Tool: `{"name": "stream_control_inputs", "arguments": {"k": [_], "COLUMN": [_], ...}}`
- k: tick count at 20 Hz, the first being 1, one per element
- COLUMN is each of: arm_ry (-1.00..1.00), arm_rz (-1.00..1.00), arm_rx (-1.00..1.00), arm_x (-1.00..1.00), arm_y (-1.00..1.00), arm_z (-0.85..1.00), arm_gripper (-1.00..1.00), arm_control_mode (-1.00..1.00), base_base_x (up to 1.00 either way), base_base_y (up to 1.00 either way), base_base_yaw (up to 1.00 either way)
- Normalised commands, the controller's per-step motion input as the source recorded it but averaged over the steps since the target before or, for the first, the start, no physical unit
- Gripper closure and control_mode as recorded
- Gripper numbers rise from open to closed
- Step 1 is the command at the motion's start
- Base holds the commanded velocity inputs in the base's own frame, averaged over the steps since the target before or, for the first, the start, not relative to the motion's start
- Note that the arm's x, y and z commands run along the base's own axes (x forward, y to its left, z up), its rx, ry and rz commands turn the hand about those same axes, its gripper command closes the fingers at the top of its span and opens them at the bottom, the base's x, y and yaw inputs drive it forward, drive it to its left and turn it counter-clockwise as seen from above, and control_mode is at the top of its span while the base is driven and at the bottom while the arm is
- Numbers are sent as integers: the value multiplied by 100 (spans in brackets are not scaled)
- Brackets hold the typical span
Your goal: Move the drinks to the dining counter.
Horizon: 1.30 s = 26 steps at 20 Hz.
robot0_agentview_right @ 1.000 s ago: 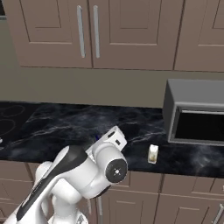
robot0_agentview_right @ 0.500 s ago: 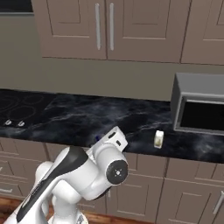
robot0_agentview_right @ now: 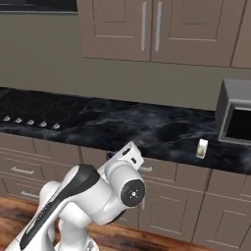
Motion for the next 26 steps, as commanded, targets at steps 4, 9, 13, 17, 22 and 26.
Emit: {"name": "stream_control_inputs", "arguments": {"k": [4, 9, 13, 17, 22, 26], "arm_ry": [0, 0, 0, 0, 0, 0], "arm_rz": [0, 0, 0, 0, 0, 0], "arm_rx": [0, 0, 0, 0, 0, 0], "arm_x": [0, 0, 0, 0, 0, 0], "arm_y": [0, 0, 0, 0, 0, 0], "arm_z": [0, 0, 0, 0, 0, 0], "arm_gripper": [100, 100, 100, 100, 100, 100], "arm_control_mode": [100, 100, 100, 100, 100, 100], "base_base_x": [-45, -40, -23, -5, 0, 0], "base_base_y": [91, 99, 100, 100, 92, 74], "base_base_yaw": [22, 21, 22, 25, 31, 36]}}
